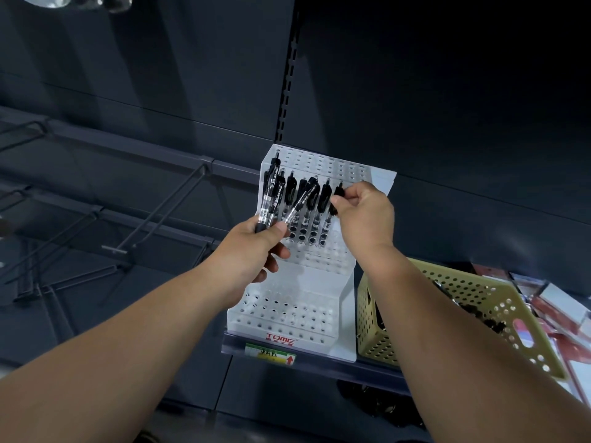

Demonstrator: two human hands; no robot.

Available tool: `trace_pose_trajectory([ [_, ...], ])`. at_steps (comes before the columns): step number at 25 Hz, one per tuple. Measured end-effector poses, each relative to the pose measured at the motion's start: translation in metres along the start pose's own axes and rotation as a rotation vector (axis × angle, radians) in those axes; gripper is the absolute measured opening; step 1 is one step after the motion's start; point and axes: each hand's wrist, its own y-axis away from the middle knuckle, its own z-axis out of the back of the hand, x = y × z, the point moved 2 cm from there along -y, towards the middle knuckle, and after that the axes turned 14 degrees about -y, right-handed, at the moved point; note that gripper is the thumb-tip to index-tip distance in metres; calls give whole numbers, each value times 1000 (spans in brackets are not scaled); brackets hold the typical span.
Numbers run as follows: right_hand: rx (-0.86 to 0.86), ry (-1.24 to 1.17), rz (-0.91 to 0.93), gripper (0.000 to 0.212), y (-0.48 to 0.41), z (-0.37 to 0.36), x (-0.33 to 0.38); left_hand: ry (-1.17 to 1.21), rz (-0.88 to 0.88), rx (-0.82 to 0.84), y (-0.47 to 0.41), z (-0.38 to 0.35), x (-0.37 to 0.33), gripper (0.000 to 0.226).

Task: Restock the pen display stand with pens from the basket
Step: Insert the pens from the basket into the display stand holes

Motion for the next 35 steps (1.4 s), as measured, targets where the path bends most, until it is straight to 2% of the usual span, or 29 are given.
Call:
trace_pose_trajectory([
  [3, 5, -19, -61, 12, 2, 1, 1, 47, 14, 6, 6, 1, 0, 19],
  [7, -27, -173, -153, 26, 23, 8, 1, 89, 7, -4, 15, 1, -1, 10],
  [10, -6, -456, -238, 12, 52, 9, 15, 60, -8, -25, 22, -1, -3, 10],
  [14, 124, -792, -400, 22, 73, 4, 32, 17, -36, -34, 30, -8, -7, 12],
  [19, 135, -915, -448, 12, 79, 12, 31, -31, -76, -5, 37, -16, -10, 11],
  [24, -16, -850, -442, 19, 59, 42, 31, -89, -60, -19, 32, -15, -11, 18],
  [27, -119, -754, -320, 17, 41, 57, 32, -69, -41, -29, 27, -12, -7, 30],
  [29, -135, -608, -208, 7, 30, 59, 31, -79, -46, -30, 23, -11, -6, 45],
  [31, -121, -481, -100, 10, 22, 57, 29, -93, -63, -25, 20, -11, -7, 52],
  [35, -67, -334, -4, 19, 13, 44, 22, -75, -97, -26, 11, -10, -9, 32],
])
